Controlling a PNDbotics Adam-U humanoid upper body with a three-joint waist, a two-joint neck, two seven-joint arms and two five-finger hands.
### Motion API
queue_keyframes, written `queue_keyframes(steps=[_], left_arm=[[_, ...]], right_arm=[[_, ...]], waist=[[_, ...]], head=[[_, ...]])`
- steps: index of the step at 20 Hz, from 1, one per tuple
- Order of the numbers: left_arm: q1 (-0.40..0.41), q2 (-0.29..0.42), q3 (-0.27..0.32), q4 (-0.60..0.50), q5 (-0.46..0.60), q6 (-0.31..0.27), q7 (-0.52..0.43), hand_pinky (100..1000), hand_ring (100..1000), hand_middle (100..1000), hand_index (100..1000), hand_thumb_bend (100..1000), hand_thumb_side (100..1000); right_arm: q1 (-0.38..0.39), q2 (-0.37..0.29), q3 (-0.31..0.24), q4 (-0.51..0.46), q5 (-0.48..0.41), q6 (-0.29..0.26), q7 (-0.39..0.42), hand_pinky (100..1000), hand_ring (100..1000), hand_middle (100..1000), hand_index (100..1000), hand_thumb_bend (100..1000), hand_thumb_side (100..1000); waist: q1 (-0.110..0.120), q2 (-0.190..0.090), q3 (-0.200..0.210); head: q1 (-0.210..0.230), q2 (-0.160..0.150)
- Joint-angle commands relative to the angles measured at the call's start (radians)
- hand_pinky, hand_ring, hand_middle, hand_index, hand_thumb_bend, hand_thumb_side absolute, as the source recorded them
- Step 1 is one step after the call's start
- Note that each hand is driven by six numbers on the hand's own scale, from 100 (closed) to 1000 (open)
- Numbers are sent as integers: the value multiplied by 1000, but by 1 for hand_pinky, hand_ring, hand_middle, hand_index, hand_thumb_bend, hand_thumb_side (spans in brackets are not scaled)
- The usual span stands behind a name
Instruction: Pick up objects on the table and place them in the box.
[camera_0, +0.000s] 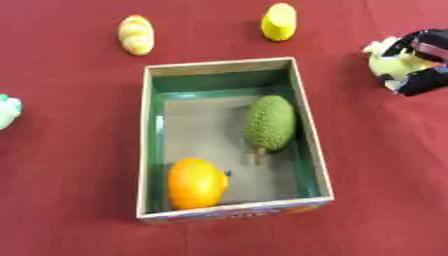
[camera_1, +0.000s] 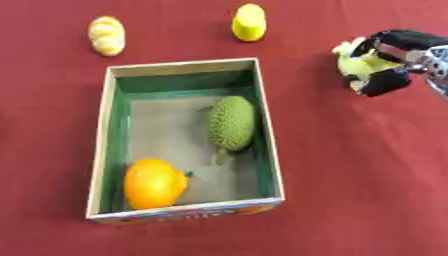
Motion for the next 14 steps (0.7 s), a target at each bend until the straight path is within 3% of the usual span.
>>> queue_keyframes(steps=[1, 14], left_arm=[[-9, 21, 4, -16, 1, 0, -4, 773, 670, 672, 847, 100, 642], [-10, 22, 5, -16, -1, -1, -7, 772, 670, 671, 847, 100, 635]], right_arm=[[-5, -16, 6, 10, -14, 12, -47, 814, 789, 663, 788, 109, 383], [-5, -23, -10, -25, -37, 14, -208, 756, 692, 577, 706, 100, 267]], waist=[[-1, -14, 1], [-7, -23, -7]], head=[[-2, -14], [4, -12]])
